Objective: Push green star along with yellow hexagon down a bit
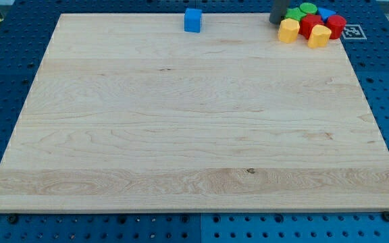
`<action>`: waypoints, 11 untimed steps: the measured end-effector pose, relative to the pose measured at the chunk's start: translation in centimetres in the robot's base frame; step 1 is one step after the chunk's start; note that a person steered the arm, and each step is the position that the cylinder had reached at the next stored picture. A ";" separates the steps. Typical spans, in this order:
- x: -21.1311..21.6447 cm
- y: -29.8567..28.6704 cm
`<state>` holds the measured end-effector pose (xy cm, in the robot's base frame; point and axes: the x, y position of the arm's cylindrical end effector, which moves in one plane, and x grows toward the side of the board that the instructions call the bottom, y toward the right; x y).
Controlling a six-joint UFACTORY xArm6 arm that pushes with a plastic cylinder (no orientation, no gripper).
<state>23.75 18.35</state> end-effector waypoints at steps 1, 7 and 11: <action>6.5 0.5; -1.7 -8.9; -4.6 -1.0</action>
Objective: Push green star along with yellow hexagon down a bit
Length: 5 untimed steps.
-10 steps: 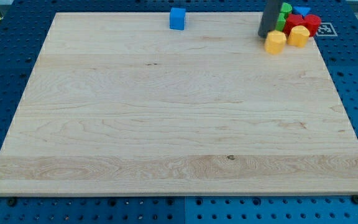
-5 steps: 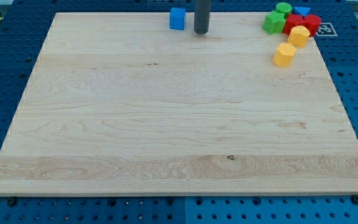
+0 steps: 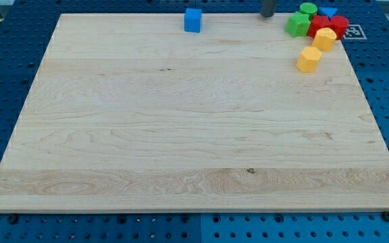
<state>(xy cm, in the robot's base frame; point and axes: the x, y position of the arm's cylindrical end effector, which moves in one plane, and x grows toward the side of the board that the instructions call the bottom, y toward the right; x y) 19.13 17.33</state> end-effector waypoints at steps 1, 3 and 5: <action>0.9 3.2; 8.7 6.6; 13.8 7.2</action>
<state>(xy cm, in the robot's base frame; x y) 32.98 24.56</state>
